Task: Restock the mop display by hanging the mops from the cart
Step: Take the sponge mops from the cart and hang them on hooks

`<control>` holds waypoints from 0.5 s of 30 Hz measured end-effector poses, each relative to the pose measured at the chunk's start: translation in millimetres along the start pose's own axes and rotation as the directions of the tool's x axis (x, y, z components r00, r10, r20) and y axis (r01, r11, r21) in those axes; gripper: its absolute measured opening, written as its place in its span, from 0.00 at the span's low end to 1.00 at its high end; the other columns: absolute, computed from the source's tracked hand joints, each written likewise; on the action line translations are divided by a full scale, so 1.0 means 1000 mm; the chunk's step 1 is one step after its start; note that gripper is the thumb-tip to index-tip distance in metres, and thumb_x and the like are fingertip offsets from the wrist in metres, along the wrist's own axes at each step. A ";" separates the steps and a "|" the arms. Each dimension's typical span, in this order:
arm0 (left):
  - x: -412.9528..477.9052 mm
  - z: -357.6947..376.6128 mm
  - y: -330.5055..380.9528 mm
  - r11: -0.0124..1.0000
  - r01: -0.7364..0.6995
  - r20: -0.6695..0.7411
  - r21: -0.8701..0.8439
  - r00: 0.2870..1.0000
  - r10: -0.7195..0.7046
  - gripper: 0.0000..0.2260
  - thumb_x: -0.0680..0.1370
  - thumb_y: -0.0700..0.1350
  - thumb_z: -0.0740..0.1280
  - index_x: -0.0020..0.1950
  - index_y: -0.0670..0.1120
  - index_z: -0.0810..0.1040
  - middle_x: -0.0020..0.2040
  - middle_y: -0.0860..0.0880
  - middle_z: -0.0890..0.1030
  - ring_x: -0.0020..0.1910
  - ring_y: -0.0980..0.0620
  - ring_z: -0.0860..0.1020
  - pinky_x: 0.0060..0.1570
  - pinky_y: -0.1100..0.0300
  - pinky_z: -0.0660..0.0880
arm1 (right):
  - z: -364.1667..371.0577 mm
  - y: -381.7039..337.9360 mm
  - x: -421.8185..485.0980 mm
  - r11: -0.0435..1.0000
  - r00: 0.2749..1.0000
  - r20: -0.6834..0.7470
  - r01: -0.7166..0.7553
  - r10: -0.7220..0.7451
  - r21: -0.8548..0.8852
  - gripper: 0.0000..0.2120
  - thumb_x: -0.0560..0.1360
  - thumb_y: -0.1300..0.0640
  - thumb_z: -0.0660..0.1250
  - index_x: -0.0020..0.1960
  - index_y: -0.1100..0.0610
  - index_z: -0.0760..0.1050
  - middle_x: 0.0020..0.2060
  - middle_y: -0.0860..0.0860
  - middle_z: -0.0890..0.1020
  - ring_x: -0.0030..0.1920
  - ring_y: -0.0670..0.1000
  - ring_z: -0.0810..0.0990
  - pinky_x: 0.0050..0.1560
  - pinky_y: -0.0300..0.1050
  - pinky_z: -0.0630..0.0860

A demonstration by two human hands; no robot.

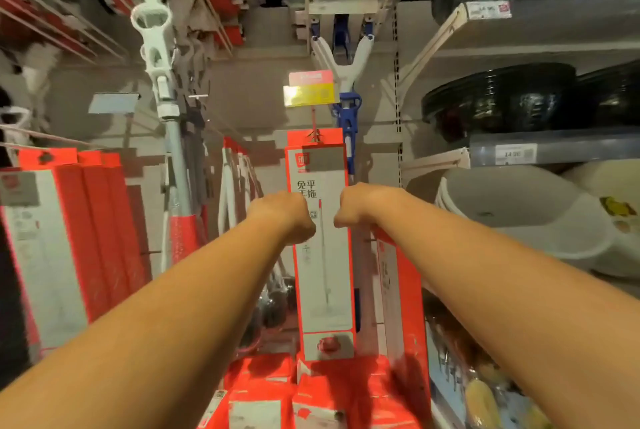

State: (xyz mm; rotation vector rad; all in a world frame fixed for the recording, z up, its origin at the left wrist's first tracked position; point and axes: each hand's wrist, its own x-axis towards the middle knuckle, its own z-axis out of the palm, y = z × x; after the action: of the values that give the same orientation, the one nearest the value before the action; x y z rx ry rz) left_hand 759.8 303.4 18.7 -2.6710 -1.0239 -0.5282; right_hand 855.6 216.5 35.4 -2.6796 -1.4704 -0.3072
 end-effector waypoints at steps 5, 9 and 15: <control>-0.079 0.003 -0.064 0.996 0.090 0.063 0.003 0.994 -0.090 0.08 0.77 0.49 0.62 0.49 0.46 0.77 0.43 0.48 0.76 0.44 0.47 0.76 0.42 0.56 0.73 | 0.020 -0.079 -0.040 0.994 0.991 0.081 0.103 -0.105 0.019 0.09 0.79 0.55 0.60 0.47 0.60 0.73 0.43 0.55 0.76 0.33 0.51 0.73 0.43 0.46 0.76; -0.132 0.003 -0.117 0.976 0.204 0.120 0.077 0.970 -0.213 0.09 0.77 0.51 0.62 0.48 0.45 0.75 0.43 0.48 0.76 0.43 0.46 0.75 0.42 0.55 0.71 | 0.029 -0.141 -0.059 0.976 0.972 0.087 0.216 -0.218 0.036 0.08 0.77 0.56 0.61 0.45 0.60 0.74 0.42 0.55 0.78 0.34 0.52 0.76 0.40 0.45 0.77; -0.199 0.002 -0.193 0.909 0.384 0.129 0.162 0.905 -0.405 0.12 0.77 0.51 0.61 0.56 0.47 0.76 0.54 0.47 0.79 0.47 0.45 0.75 0.45 0.55 0.70 | 0.036 -0.227 -0.075 0.920 0.914 0.101 0.391 -0.393 0.039 0.08 0.78 0.56 0.60 0.47 0.59 0.74 0.40 0.55 0.77 0.33 0.52 0.74 0.34 0.43 0.72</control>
State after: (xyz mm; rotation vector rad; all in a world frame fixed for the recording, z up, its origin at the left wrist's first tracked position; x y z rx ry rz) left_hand 491.8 326.1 -48.4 -2.4232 -1.6065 -0.3027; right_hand 630.8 283.0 -22.8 -2.3994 -2.0325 -0.1692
